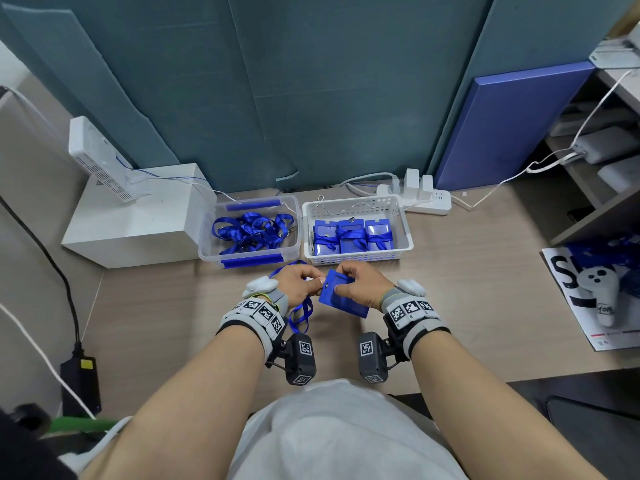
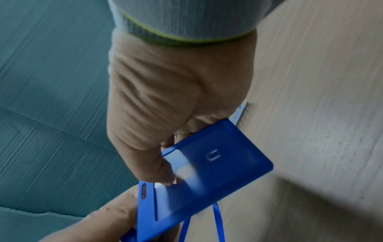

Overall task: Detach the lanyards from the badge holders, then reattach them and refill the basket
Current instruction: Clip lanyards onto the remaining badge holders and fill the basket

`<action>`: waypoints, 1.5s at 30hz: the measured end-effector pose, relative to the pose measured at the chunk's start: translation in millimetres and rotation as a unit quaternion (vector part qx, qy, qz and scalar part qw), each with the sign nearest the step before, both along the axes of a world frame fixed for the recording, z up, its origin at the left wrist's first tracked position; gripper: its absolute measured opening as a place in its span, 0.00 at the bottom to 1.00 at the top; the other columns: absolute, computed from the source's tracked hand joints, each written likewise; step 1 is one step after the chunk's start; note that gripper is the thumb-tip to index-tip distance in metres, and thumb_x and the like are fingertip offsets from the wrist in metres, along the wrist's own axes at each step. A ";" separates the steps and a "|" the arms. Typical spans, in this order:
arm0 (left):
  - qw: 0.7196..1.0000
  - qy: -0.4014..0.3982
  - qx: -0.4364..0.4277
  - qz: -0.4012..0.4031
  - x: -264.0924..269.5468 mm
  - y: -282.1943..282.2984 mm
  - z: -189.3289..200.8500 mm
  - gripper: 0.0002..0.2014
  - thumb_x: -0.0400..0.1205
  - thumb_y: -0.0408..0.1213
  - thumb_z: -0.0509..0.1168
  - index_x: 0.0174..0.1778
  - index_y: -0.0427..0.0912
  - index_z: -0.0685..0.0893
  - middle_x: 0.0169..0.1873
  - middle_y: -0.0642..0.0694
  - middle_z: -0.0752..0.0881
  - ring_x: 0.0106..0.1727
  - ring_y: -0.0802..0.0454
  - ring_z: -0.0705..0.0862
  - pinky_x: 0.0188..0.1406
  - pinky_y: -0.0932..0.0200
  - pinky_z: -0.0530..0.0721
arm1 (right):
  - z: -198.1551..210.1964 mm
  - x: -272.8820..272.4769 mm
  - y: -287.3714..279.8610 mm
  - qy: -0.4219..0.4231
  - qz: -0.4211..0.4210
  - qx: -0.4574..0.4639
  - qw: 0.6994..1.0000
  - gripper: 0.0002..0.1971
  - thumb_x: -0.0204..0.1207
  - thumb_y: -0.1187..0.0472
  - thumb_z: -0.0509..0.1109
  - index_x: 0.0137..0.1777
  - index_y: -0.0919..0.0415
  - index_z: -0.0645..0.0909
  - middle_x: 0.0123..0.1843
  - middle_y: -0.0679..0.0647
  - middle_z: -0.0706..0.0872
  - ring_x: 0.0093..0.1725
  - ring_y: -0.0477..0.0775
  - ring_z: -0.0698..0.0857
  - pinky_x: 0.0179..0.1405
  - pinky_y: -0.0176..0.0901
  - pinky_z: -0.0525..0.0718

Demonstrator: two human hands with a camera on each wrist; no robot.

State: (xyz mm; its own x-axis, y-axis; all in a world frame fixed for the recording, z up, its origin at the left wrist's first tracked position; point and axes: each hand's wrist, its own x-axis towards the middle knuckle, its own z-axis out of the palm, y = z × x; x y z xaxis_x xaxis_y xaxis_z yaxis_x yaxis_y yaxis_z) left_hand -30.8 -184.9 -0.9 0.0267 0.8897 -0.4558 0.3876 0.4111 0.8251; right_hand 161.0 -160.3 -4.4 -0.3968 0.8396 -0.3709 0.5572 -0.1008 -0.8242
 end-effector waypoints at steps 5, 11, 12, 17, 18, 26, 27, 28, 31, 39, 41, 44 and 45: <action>1.000 -0.004 -0.007 0.006 -0.6 -2.4 -2.2 0.05 0.82 0.34 0.73 0.40 0.44 0.89 0.28 0.49 0.89 0.29 0.59 0.87 0.43 0.59 0.87 | 0.4 -0.9 -0.1 -0.003 0.001 -0.002 1.000 0.03 0.71 0.64 0.73 0.44 0.61 0.84 0.43 0.59 0.88 0.39 0.52 0.80 0.41 0.45 0.79; 1.000 -0.004 -0.010 0.011 0.2 -4.0 -1.5 0.04 0.82 0.35 0.73 0.42 0.43 0.89 0.29 0.50 0.89 0.30 0.59 0.87 0.41 0.61 0.86 | 1.5 -0.1 -1.5 -0.003 0.002 -0.001 1.000 0.04 0.71 0.65 0.73 0.44 0.61 0.83 0.42 0.56 0.87 0.39 0.52 0.80 0.43 0.46 0.79; 1.000 -0.010 -0.007 0.018 1.6 -4.3 0.3 0.03 0.82 0.34 0.73 0.43 0.42 0.89 0.29 0.50 0.89 0.29 0.61 0.87 0.39 0.63 0.84 | 2.0 -0.4 -2.2 -0.001 0.004 -0.003 1.000 0.04 0.71 0.65 0.73 0.45 0.62 0.84 0.42 0.57 0.87 0.39 0.52 0.80 0.43 0.46 0.79; 0.999 -0.039 -0.006 0.032 4.2 -6.2 5.8 0.02 0.83 0.31 0.71 0.45 0.37 0.88 0.27 0.51 0.88 0.27 0.62 0.86 0.34 0.70 0.83 | 4.2 0.4 -4.5 0.000 -0.003 -0.002 1.000 0.04 0.72 0.66 0.73 0.46 0.64 0.84 0.41 0.55 0.86 0.39 0.52 0.80 0.40 0.44 0.78; 0.999 -0.041 -0.009 0.031 4.1 -6.8 5.8 0.02 0.83 0.31 0.71 0.45 0.38 0.89 0.27 0.51 0.89 0.28 0.61 0.87 0.35 0.69 0.83 | 4.1 1.1 -4.6 -0.002 -0.005 -0.002 1.000 0.04 0.72 0.65 0.73 0.46 0.64 0.84 0.41 0.56 0.87 0.38 0.52 0.80 0.40 0.44 0.78; 0.998 -0.059 -0.018 0.029 2.8 -8.5 2.8 0.05 0.83 0.30 0.71 0.43 0.41 0.89 0.34 0.45 0.90 0.33 0.57 0.87 0.43 0.62 0.86 | 2.6 3.1 -7.2 -0.018 -0.011 0.001 1.000 0.03 0.72 0.65 0.73 0.44 0.62 0.83 0.40 0.55 0.86 0.37 0.52 0.79 0.39 0.44 0.77; 0.998 -0.063 -0.015 0.026 3.5 -8.8 4.3 0.05 0.83 0.29 0.70 0.44 0.41 0.89 0.35 0.45 0.90 0.33 0.56 0.87 0.43 0.62 0.87 | 2.2 3.5 -7.1 -0.022 -0.012 0.002 1.000 0.02 0.72 0.65 0.73 0.43 0.60 0.82 0.39 0.55 0.86 0.37 0.52 0.79 0.39 0.44 0.77; 0.997 -0.068 -0.013 0.024 4.3 -9.2 6.1 0.05 0.83 0.28 0.70 0.45 0.41 0.89 0.35 0.44 0.90 0.34 0.55 0.88 0.44 0.60 0.88 | 1.9 3.7 -7.3 -0.025 -0.013 0.003 1.000 0.03 0.72 0.65 0.73 0.41 0.58 0.81 0.39 0.54 0.86 0.37 0.52 0.79 0.40 0.45 0.77; 0.996 -0.083 -0.020 0.026 5.7 -8.6 8.2 0.07 0.82 0.29 0.70 0.53 0.42 0.89 0.40 0.36 0.91 0.37 0.50 0.88 0.51 0.51 0.89 | 0.3 3.9 -7.5 -0.032 -0.016 0.003 0.999 0.05 0.71 0.64 0.73 0.39 0.54 0.80 0.39 0.54 0.86 0.37 0.51 0.79 0.39 0.45 0.78; 0.998 -0.058 -0.024 -0.020 2.4 -7.7 3.5 0.22 0.62 0.50 0.84 0.51 0.55 0.90 0.45 0.47 0.93 0.48 0.48 0.91 0.55 0.48 0.89 | -4.3 3.8 -7.3 -0.057 -0.030 0.026 0.998 0.04 0.70 0.62 0.74 0.40 0.54 0.81 0.43 0.58 0.90 0.38 0.51 0.81 0.43 0.47 0.81; 0.999 -0.038 -0.016 -0.023 1.4 -7.8 0.7 0.18 0.64 0.46 0.83 0.48 0.57 0.90 0.45 0.49 0.93 0.51 0.49 0.92 0.59 0.43 0.89 | -5.1 3.8 -7.8 -0.065 -0.029 0.031 0.997 0.04 0.71 0.62 0.74 0.41 0.55 0.81 0.44 0.58 0.89 0.39 0.51 0.81 0.41 0.46 0.80; 1.000 -0.010 -0.005 -0.006 -0.1 -8.6 -2.4 0.14 0.63 0.47 0.81 0.44 0.58 0.91 0.41 0.50 0.93 0.47 0.50 0.92 0.60 0.39 0.88 | -7.2 5.3 -8.6 -0.080 -0.030 0.034 0.996 0.04 0.71 0.61 0.74 0.43 0.57 0.82 0.44 0.58 0.89 0.39 0.52 0.80 0.42 0.46 0.80; 1.000 -0.005 -0.004 -0.002 -0.9 -9.2 -3.2 0.12 0.65 0.45 0.81 0.43 0.57 0.91 0.39 0.49 0.93 0.45 0.50 0.93 0.60 0.39 0.88 | -7.6 5.6 -8.8 -0.084 -0.032 0.033 0.995 0.04 0.70 0.61 0.75 0.42 0.56 0.81 0.44 0.57 0.89 0.39 0.52 0.81 0.43 0.47 0.81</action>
State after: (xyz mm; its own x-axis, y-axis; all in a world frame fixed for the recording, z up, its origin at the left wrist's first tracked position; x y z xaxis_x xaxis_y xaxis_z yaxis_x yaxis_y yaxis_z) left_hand -31.8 -194.2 -4.2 0.0351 0.8854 -0.4634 0.3801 0.4171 0.8256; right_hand 166.6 -169.1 -12.0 -0.2792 0.8856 -0.3712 0.6816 -0.0895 -0.7262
